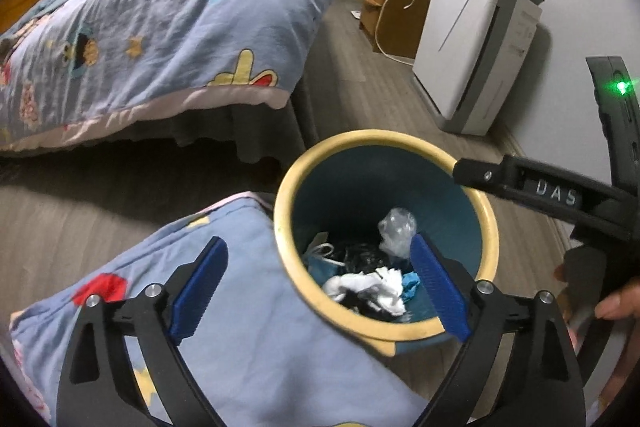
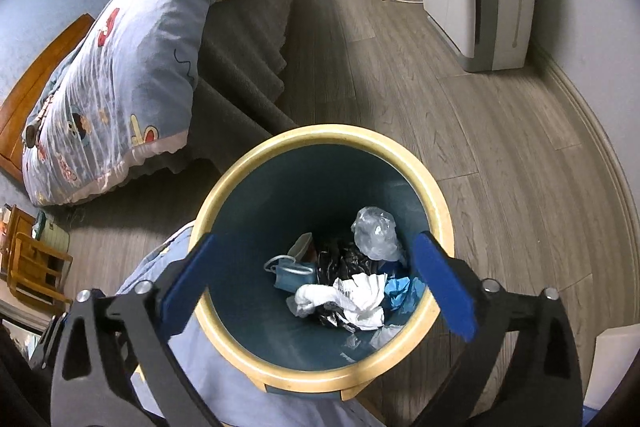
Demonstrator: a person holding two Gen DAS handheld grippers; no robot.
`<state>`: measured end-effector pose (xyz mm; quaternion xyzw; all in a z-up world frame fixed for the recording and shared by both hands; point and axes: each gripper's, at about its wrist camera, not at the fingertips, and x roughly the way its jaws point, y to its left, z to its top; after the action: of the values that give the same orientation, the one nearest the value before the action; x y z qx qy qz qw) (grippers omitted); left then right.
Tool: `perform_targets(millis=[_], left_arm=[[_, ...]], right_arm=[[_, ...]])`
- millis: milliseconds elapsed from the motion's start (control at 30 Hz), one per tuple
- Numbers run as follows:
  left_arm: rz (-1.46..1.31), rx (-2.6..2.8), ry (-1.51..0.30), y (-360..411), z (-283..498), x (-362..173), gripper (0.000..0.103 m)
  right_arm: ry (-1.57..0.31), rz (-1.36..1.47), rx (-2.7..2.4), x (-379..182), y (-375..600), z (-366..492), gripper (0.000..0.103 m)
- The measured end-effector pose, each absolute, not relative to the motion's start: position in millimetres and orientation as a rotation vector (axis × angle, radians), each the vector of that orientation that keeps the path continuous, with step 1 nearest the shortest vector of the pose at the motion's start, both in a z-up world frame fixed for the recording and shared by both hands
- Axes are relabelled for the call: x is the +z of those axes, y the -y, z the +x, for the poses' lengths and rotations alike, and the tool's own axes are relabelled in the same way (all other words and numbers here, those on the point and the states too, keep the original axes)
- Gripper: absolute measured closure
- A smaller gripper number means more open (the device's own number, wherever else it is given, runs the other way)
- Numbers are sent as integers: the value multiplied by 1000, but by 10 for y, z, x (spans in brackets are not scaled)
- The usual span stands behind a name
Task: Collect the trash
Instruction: 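Withdraw both open tools from above the bin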
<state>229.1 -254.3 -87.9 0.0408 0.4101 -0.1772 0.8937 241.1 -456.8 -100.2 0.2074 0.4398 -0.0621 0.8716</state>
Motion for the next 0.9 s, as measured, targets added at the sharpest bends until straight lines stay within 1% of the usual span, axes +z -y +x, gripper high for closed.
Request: perform_targets(millis=[300, 467, 633, 900], left_arm=[[117, -356, -847, 2380, 2080, -779, 10], [131, -321, -832, 2128, 1843, -650, 10], [109, -267, -824, 1722, 1534, -478, 10], [177, -142, -774, 952, 835, -160, 8]], right_arm=[[-931, 404, -152, -994, 4546, 2394, 6], [-922, 365, -139, -921, 4466, 2378, 6], [-899, 305, -134, -771, 4325, 2312, 6], [-881, 266, -51, -483, 3850, 2092, 6]])
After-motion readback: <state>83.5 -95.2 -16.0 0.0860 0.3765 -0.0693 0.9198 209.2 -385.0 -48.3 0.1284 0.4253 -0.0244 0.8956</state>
